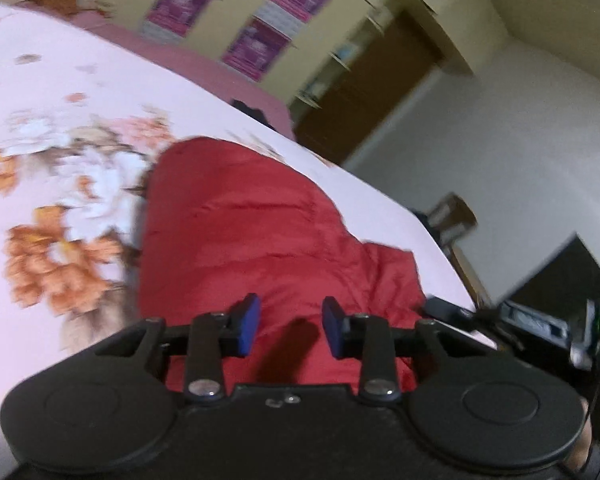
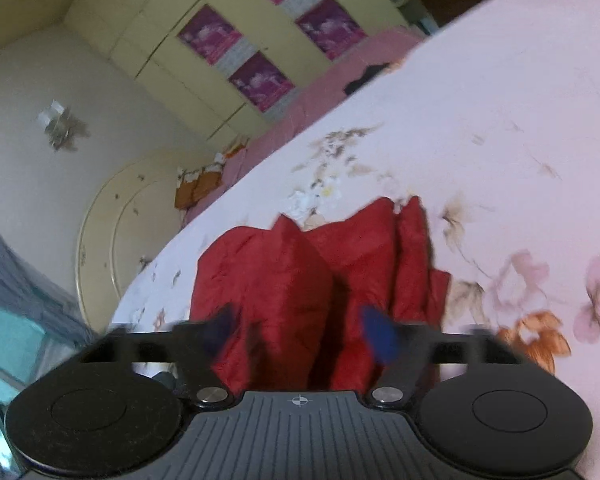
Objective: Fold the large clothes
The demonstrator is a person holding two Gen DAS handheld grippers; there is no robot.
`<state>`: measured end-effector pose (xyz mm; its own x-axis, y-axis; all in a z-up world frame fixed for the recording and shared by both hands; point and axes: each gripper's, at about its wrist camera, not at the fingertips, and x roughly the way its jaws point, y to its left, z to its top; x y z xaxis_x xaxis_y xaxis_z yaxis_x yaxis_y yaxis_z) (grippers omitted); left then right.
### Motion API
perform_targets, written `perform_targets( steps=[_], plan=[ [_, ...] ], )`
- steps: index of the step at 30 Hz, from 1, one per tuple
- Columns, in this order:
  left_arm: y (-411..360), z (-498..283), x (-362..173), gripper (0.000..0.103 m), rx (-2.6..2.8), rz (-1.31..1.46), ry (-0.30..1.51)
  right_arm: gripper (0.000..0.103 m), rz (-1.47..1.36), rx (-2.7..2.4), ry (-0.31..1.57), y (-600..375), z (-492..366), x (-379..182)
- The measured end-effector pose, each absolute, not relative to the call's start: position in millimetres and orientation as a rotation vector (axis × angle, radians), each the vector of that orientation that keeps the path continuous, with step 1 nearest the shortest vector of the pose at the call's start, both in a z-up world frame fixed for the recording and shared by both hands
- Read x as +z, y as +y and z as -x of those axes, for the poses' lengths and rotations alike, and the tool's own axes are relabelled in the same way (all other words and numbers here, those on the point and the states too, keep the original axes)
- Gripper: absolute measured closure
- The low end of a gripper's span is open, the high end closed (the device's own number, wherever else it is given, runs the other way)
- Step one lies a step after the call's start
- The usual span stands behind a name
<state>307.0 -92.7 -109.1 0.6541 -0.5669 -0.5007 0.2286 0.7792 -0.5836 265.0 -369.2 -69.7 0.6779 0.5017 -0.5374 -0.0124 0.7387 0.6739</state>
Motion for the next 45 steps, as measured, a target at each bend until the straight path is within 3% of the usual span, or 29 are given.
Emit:
perform_targets(
  steps=[2,5,11,17,21,26,29,35,41,43,44,45],
  plan=[
    [-107,-315,-111,0.072,-0.501,0.451,0.745,0.071,-0.640,0.303,0.803,-362,-271,-75],
    [-121,-320,-117,0.072,-0.536,0.428,0.774,0.082,-0.565,0.250,0.844,-360,-267,-83],
    [-146,-335,-135,0.074,-0.579,0.383,0.816,0.082,-0.536,0.178,0.871,-367,-253,-119],
    [-166,-347,-142,0.075,-0.573,0.261,0.846,0.084,-0.720,0.169,0.865,-387,-249,-151],
    [-159,-339,-132,0.075,-0.575,0.264,0.837,0.083,-0.718,0.139,0.882,-390,-243,-128],
    [-123,-290,-104,0.075,-0.577,0.234,0.724,0.083,-0.504,0.243,0.762,-369,-203,-59],
    [-105,-263,-104,0.075,-0.578,0.223,0.717,0.083,-0.388,0.323,0.769,-348,-181,-47],
    [-112,-236,-128,0.076,-0.586,0.108,0.763,0.083,-0.226,0.273,0.886,-325,-157,-83],
    [-109,-241,-140,0.079,-0.582,0.113,0.798,0.083,-0.277,0.249,0.957,-329,-166,-116],
    [-103,-242,-128,0.076,-0.610,0.122,0.807,0.083,-0.249,0.260,0.970,-331,-167,-103],
    [-96,-244,-118,0.066,-0.611,0.140,0.778,0.083,-0.243,0.248,0.927,-335,-165,-88],
    [-90,-247,-112,0.064,-0.599,0.144,0.738,0.083,-0.238,0.241,0.872,-338,-161,-71]
  ],
)
